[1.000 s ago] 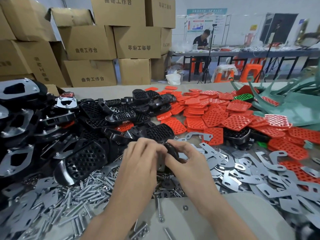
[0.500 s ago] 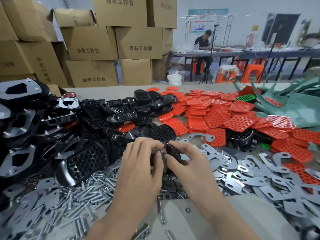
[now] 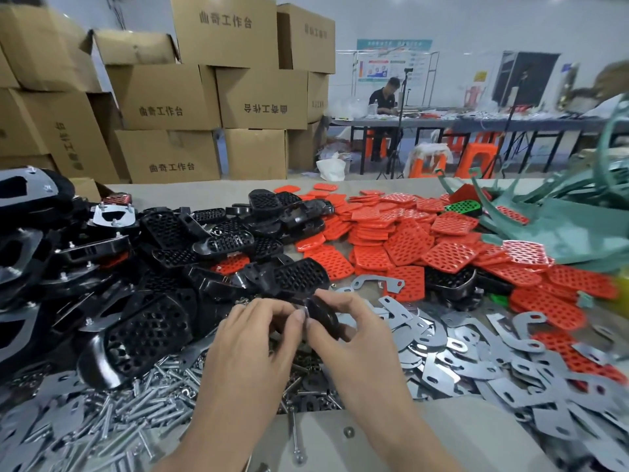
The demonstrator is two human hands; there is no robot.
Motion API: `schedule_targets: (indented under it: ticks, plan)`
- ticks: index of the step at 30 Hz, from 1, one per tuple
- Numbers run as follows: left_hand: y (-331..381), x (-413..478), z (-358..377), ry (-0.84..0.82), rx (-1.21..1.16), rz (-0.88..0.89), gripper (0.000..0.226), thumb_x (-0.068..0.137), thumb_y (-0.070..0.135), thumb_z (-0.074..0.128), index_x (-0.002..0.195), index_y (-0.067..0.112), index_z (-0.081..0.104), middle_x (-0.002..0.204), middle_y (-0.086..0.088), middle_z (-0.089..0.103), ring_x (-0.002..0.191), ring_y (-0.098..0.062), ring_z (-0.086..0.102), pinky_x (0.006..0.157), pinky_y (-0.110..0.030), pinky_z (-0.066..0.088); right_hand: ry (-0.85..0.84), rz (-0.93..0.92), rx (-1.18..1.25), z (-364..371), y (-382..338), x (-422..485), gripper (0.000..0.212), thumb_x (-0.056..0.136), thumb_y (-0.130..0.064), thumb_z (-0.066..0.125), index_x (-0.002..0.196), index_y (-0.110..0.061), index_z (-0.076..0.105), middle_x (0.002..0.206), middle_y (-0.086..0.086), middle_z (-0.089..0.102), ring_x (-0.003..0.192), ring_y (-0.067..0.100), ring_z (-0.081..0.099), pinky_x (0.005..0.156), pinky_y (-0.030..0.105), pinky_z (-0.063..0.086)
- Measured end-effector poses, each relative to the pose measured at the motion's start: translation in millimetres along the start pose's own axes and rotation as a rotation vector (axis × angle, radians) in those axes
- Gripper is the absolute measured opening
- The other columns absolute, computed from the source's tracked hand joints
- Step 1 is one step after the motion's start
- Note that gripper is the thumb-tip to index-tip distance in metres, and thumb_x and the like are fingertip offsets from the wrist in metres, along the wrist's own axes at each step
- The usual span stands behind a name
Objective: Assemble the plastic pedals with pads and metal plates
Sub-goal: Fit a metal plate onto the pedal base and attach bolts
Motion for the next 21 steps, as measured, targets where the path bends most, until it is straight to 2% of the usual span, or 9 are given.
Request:
schedule_targets:
  ticks: [2,4,6,8,10,12,15,17,21]
  plan:
    - [-1.3,1.6,0.7,0.003,-0.093,-0.109,0.029,0.085,0.062,0.044,0.085,0.04,0.062,0.101,0.038,0.054,0.092,0.002,0.053,0.069,-0.019,0.039,0.015,-0.028,-0.029,1.9,-0.2,-1.2,0.03,0.082,-0.037,0.075,0.105,-0.052,0.063,0.104,-0.021,0.072,0.09,0.005,0.073,0.084,0.037,0.06]
    - [-0.5,1.6,0.9,-0.01,-0.114,-0.116,0.024,0.086,0.057,0.048,0.086,0.038,0.062,0.097,0.033,0.057,0.093,0.002,0.055,0.071,-0.019,0.04,0.031,-0.065,-0.063,2.2,-1.3,-2.1,0.033,0.084,-0.034,0.074,0.105,-0.056,0.061,0.107,-0.021,0.071,0.094,0.003,0.071,0.082,0.032,0.059]
    - [4.2,4.7,-3.4,0.005,0.082,0.08,0.023,0.093,0.049,0.049,0.088,0.031,0.063,0.086,0.022,0.061,0.089,-0.003,0.052,0.073,-0.022,0.042,0.046,-0.08,-0.078,1.5,-1.6,-2.6,0.033,0.085,-0.033,0.073,0.106,-0.055,0.061,0.109,-0.02,0.071,0.097,0.003,0.07,0.082,0.031,0.058]
    - [6.0,6.8,-4.3,0.058,0.281,0.307,0.023,0.099,0.037,0.051,0.091,0.021,0.065,0.087,0.017,0.062,0.085,-0.007,0.047,0.073,-0.026,0.041,0.052,-0.076,-0.077,0.6,-1.6,-2.9,0.028,0.085,-0.033,0.073,0.105,-0.05,0.064,0.108,-0.02,0.071,0.097,0.003,0.07,0.082,0.034,0.059]
    - [4.2,6.9,-2.6,0.042,0.278,0.358,0.018,0.095,0.03,0.05,0.094,0.021,0.065,0.092,0.017,0.062,0.085,-0.008,0.05,0.073,-0.026,0.042,0.06,-0.08,-0.076,0.4,-1.8,-2.8,0.026,0.087,-0.028,0.075,0.103,-0.047,0.066,0.105,-0.021,0.072,0.097,0.002,0.07,0.084,0.033,0.059]
    - [2.6,6.2,-4.1,0.008,0.096,0.163,0.007,0.093,0.03,0.057,0.096,0.035,0.06,0.099,0.023,0.057,0.086,-0.002,0.057,0.069,-0.019,0.046,0.067,-0.088,-0.077,0.8,-2.8,-3.0,0.032,0.088,-0.025,0.076,0.103,-0.05,0.064,0.101,-0.02,0.074,0.096,0.003,0.071,0.084,0.031,0.059]
    - [2.7,0.9,-3.5,-0.027,-0.212,-0.109,0.012,0.086,0.037,0.063,0.092,0.047,0.058,0.092,0.019,0.062,0.085,0.003,0.061,0.065,-0.006,0.043,0.089,-0.098,-0.062,2.2,-4.2,-4.4,0.037,0.089,-0.027,0.077,0.104,-0.057,0.061,0.1,-0.016,0.075,0.094,0.007,0.073,0.084,0.035,0.059]
    - [6.4,2.8,-3.8,-0.044,-0.314,-0.183,0.003,0.087,0.042,0.059,0.088,0.043,0.062,0.077,0.015,0.067,0.068,0.001,0.061,0.058,-0.005,0.041,0.099,-0.113,-0.064,2.8,-5.1,-5.3,0.038,0.089,-0.028,0.076,0.106,-0.058,0.06,0.102,-0.017,0.074,0.097,0.007,0.072,0.087,0.034,0.059]
    - [7.8,5.4,-1.5,-0.116,-0.372,-0.259,0.022,0.09,0.052,0.052,0.081,0.037,0.067,0.052,0.012,0.055,0.043,-0.002,0.041,0.046,-0.014,0.034,0.096,-0.179,-0.122,3.7,-7.6,-7.6,0.04,0.092,-0.023,0.074,0.108,-0.055,0.058,0.108,-0.022,0.069,0.106,0.001,0.067,0.089,0.032,0.057]
Point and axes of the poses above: each hand's wrist, its own x-axis towards the middle knuckle, its own z-axis out of the palm, y = z × x, the point moved 2 cm from there along x, towards the middle knuckle
